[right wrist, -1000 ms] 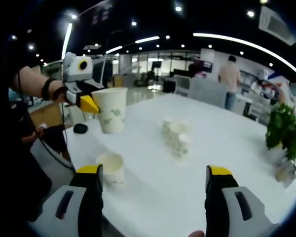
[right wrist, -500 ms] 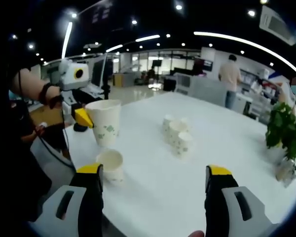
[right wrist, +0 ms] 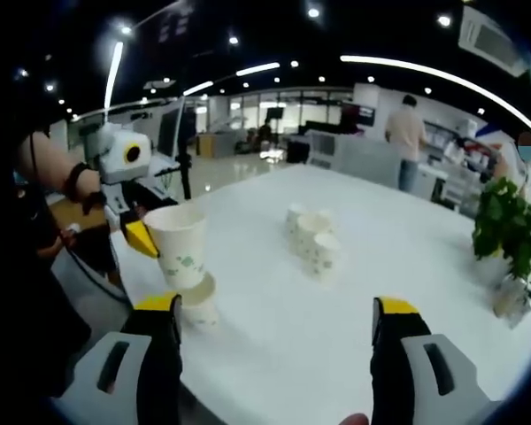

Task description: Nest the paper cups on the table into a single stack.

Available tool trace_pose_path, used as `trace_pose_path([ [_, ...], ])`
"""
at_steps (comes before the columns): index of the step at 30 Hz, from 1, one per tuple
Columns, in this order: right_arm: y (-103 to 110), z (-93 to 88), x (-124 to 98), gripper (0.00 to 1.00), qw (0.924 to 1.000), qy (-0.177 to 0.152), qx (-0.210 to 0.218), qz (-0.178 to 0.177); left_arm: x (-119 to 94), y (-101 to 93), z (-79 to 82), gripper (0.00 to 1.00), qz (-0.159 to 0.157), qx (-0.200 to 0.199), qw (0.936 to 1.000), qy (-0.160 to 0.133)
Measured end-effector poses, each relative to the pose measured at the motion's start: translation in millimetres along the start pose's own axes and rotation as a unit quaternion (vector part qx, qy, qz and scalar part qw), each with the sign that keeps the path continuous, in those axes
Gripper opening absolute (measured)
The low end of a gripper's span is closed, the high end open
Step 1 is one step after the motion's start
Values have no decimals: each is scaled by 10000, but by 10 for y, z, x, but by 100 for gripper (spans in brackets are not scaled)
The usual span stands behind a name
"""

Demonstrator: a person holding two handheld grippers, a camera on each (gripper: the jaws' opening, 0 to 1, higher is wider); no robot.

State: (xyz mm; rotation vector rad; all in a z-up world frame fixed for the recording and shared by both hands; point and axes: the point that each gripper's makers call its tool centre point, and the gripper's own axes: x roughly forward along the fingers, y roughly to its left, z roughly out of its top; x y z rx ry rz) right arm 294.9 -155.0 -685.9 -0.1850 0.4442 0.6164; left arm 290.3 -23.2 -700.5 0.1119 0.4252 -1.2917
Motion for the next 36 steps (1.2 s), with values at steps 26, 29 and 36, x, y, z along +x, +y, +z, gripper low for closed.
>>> trace_pose_path([
  [26,10,-101,2,100,9998,140,127,-33,130,23,-227,38,56,174,9997,183],
  [29,8,-100,9,100,9998,138,156,-36,158,27,-251,38,61,249,9994,242],
  [36,15,-125,30,99,9996,167,220,-10,226,35,-350,38,73,389,9984,404],
])
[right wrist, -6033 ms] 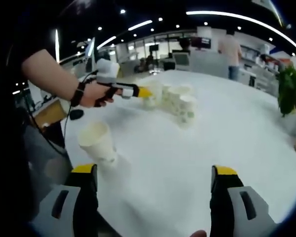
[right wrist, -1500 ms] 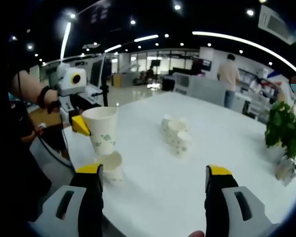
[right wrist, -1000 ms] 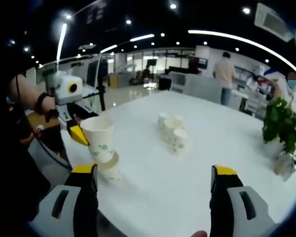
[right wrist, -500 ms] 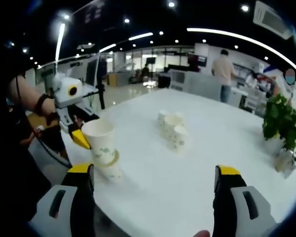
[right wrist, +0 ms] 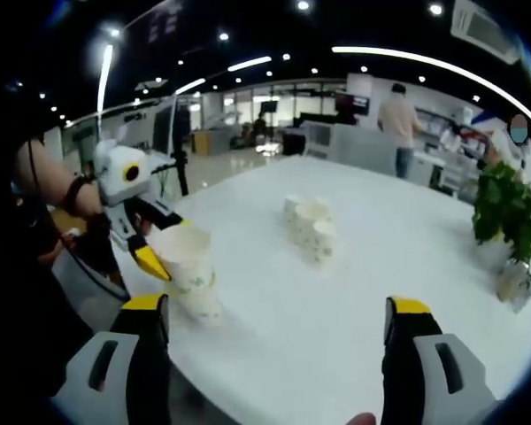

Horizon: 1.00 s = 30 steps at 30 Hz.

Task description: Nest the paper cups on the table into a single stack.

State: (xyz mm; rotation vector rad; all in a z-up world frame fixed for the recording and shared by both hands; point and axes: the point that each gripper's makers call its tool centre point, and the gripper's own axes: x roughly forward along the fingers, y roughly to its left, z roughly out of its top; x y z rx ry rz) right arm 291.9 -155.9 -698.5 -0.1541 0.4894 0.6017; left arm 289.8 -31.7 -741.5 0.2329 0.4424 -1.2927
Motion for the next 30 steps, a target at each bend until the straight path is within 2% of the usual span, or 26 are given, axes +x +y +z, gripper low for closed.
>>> trace_pose_path([
  [6,-18,10,9,99,10000,-13,32,-14,36,11,-67,39,19,-31,10000,53],
  [20,18,6,39,98,10000,-18,48,55,37,32,-196,40,63,70,9993,373],
  [30,18,5,47,98,10000,-27,43,79,36,3,-218,43,46,146,9989,440],
])
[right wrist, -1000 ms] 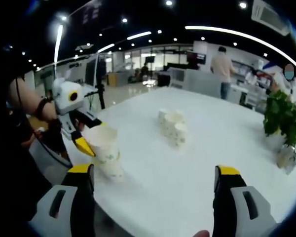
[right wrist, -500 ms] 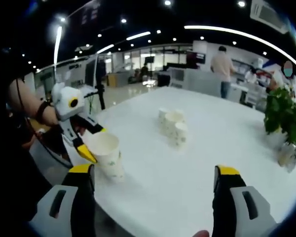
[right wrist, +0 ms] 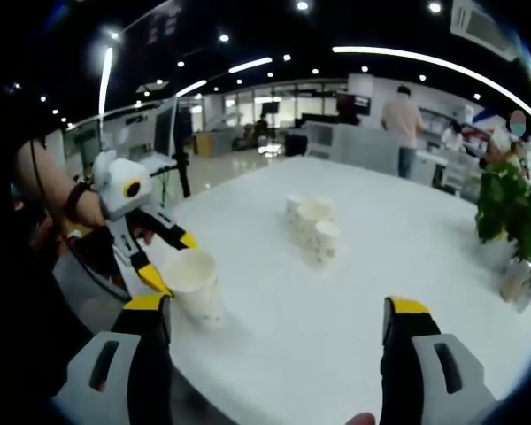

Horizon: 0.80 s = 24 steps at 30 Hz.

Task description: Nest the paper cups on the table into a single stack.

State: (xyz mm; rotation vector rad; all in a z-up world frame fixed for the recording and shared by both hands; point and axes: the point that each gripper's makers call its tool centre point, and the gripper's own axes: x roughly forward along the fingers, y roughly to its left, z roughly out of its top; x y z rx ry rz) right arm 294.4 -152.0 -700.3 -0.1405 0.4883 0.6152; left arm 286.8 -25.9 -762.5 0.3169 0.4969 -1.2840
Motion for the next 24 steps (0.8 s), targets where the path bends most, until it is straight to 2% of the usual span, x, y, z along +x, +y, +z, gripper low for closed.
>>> trace_pose_path([
  [9,4,-11,0,98,10000,-6,30,6,-20,30,-32,53,91,-107,9999,92],
  [24,40,-27,0,97,10000,5,41,16,-78,38,-61,52,169,-297,9994,12],
])
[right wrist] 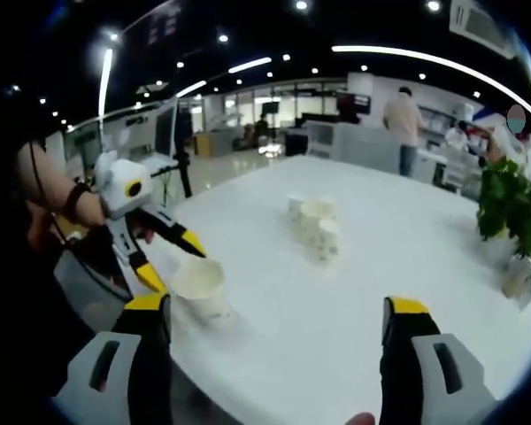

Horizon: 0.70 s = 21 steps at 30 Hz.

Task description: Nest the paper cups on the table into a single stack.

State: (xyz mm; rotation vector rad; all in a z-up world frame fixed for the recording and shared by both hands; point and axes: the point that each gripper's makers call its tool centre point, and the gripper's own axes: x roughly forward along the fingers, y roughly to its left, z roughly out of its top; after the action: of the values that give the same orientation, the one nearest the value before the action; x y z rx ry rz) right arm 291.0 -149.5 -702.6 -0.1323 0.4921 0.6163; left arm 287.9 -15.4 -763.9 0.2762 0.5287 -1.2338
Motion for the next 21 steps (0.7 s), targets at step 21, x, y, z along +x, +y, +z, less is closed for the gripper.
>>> trace_pose_path([
  [21,55,-1,57,97,9999,67,-62,91,-302,256,153,57,633,-339,9962,-501],
])
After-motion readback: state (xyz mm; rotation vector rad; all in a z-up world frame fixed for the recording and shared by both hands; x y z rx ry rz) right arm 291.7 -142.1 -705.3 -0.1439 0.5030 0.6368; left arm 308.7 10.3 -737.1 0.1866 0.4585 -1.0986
